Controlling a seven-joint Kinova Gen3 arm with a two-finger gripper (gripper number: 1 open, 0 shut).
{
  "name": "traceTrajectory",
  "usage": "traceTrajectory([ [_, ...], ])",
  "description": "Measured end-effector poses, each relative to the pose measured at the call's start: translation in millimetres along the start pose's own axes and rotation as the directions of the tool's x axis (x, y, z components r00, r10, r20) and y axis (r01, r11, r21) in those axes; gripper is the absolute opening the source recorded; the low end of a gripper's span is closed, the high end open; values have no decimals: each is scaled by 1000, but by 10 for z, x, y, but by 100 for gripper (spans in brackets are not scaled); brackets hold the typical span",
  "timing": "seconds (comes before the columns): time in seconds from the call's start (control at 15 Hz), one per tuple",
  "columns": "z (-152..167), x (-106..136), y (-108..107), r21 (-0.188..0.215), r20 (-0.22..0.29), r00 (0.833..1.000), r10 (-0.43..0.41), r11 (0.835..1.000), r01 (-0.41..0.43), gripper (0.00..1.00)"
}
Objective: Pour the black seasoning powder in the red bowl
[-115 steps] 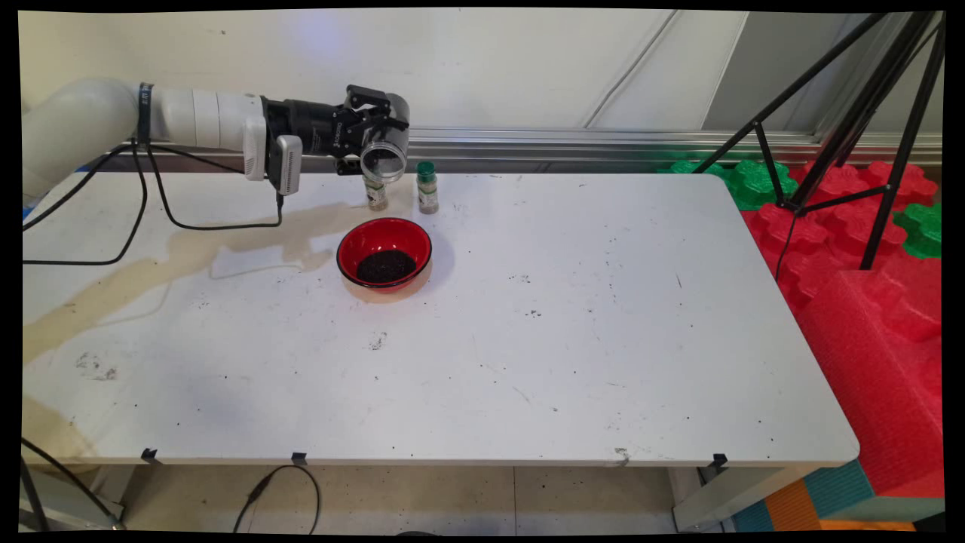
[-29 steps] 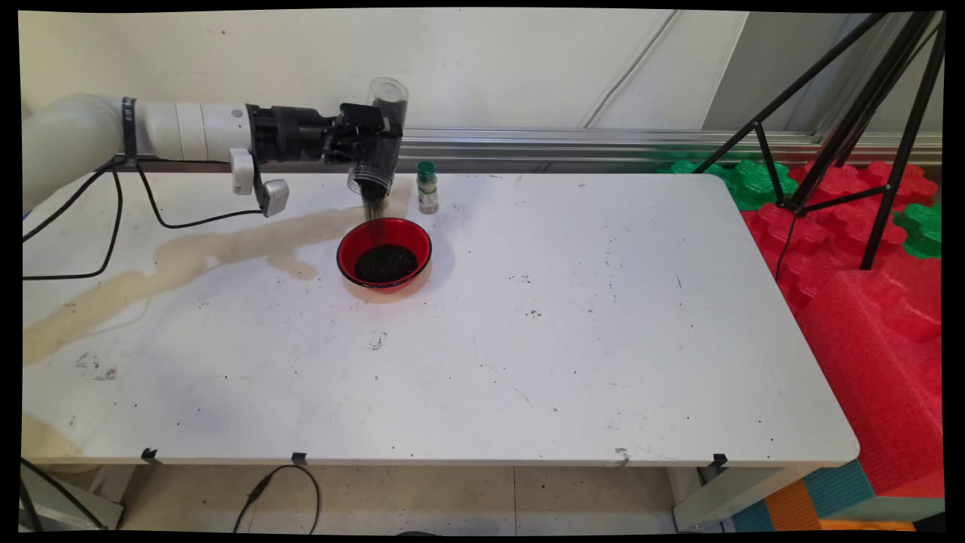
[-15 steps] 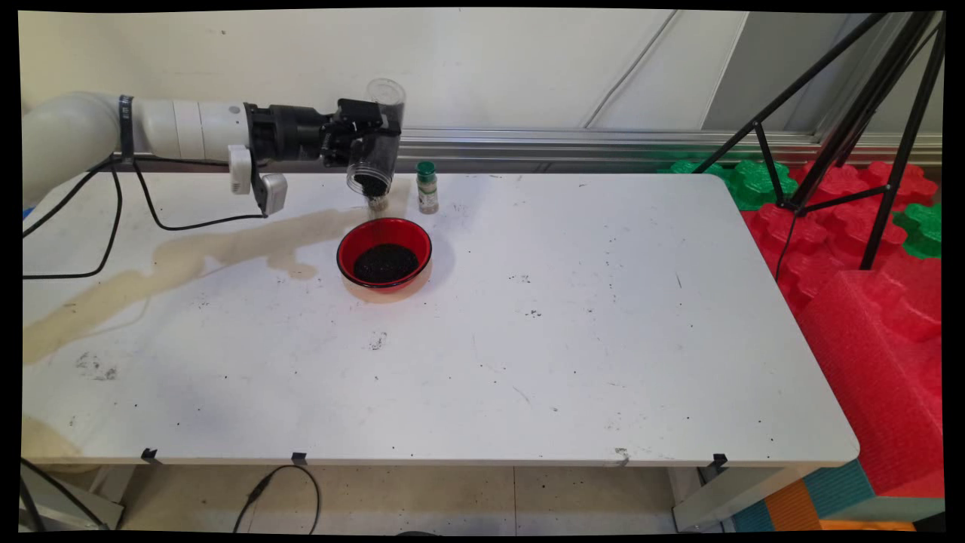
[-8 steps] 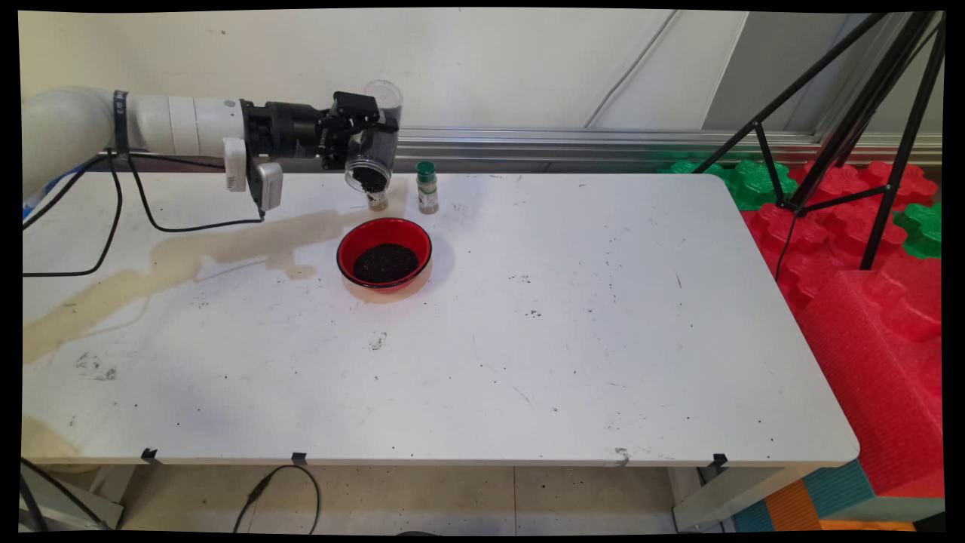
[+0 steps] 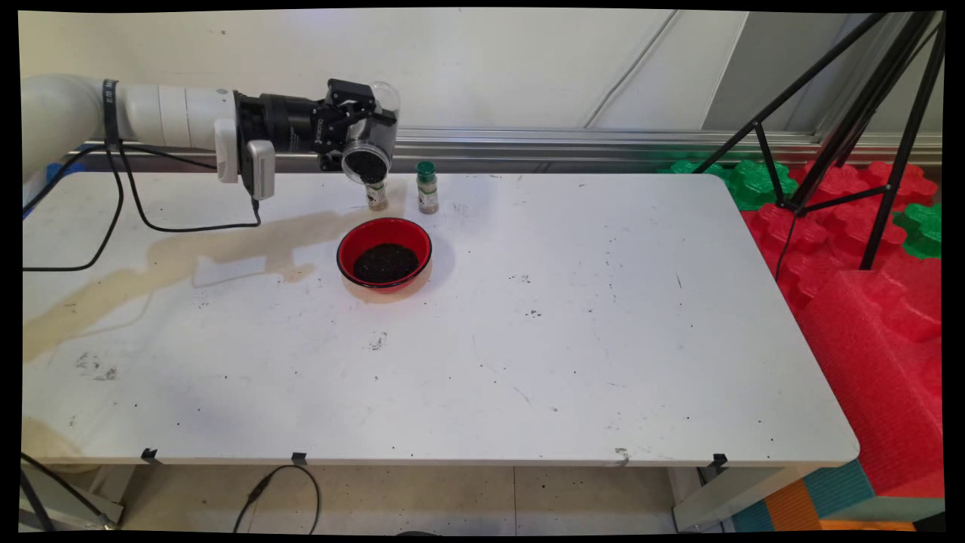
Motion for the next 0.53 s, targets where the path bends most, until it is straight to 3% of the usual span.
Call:
traceTrajectory([
  [0.27, -45, 26, -114, -3, -11, 995, -101, 995, 101, 0],
  [0.53, -101, 75, -243, -13, -22, 977, -210, 978, 210, 0],
])
